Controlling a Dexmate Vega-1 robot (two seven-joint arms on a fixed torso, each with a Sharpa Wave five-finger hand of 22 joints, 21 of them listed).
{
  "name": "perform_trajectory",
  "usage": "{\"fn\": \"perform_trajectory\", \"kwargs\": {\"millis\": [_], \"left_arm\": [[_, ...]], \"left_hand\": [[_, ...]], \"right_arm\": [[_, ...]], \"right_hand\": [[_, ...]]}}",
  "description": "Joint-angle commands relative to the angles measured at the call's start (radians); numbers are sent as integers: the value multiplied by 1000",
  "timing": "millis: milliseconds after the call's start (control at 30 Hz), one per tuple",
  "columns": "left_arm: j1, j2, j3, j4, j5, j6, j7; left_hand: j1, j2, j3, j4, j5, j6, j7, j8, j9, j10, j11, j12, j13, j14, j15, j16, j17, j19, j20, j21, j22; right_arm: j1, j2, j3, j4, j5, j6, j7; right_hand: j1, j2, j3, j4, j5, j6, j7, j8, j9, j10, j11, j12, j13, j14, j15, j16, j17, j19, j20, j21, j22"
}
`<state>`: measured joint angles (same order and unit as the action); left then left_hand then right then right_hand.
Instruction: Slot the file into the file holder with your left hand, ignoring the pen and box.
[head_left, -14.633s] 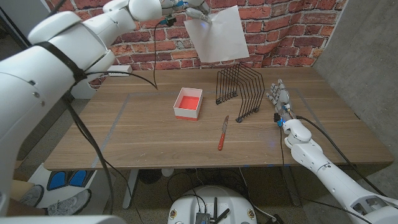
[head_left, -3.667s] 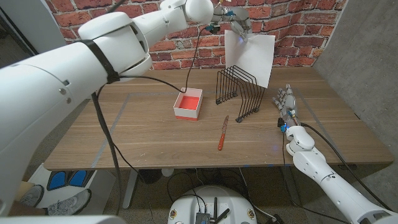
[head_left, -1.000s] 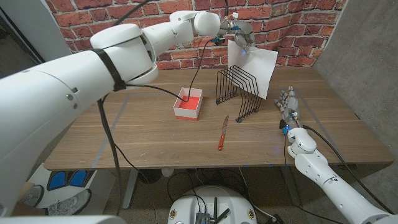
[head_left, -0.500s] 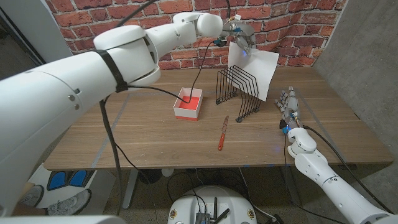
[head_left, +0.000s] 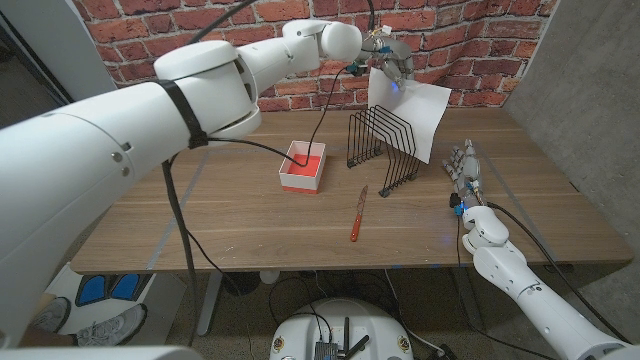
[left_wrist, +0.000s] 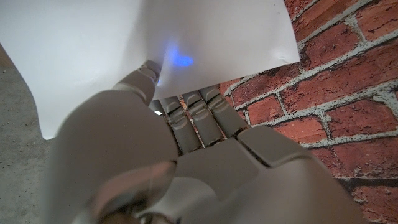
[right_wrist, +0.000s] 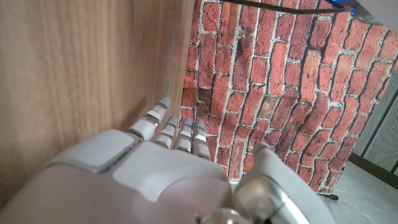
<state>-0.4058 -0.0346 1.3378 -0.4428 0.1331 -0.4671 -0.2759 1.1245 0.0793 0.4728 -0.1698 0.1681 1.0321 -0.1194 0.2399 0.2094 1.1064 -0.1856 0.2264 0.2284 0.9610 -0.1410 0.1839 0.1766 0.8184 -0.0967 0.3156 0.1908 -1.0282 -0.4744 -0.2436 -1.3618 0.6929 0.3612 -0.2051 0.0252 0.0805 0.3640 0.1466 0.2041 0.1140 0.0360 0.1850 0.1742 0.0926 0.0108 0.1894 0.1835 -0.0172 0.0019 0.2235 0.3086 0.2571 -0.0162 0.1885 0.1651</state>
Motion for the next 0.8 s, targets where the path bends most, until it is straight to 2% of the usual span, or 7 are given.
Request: {"fn": "perform_trajectory", "kwargs": {"millis": [33,400,800], "left_arm": [[-3,-2,4,0,5,-18,-6],[-6,1,4,0,9,-50,-20],[-6,2,4,0,12,-47,-20]], "left_hand": [[6,3,-5,-1,7,10,-1,-2,0,26,-31,7,-2,7,-99,0,3,1,-98,3,1],[3,4,-7,1,8,9,-1,-3,0,25,-31,6,-2,4,-97,-2,2,1,-98,3,1],[3,4,-9,0,8,9,-3,-4,0,25,-31,6,-2,2,-98,-3,1,1,-97,3,1]], "right_arm": [[3,3,0,9,2,7,6],[-5,1,3,6,3,12,4],[-11,-12,13,3,-3,13,-2]], "right_hand": [[-6,51,4,7,9,9,2,3,2,13,1,3,4,4,-3,2,5,4,6,1,4],[-6,51,4,7,9,9,2,3,2,13,1,3,4,3,-3,2,5,5,7,1,4],[-5,48,4,6,9,9,0,3,2,12,1,3,4,1,-4,1,5,2,6,0,4]]}}
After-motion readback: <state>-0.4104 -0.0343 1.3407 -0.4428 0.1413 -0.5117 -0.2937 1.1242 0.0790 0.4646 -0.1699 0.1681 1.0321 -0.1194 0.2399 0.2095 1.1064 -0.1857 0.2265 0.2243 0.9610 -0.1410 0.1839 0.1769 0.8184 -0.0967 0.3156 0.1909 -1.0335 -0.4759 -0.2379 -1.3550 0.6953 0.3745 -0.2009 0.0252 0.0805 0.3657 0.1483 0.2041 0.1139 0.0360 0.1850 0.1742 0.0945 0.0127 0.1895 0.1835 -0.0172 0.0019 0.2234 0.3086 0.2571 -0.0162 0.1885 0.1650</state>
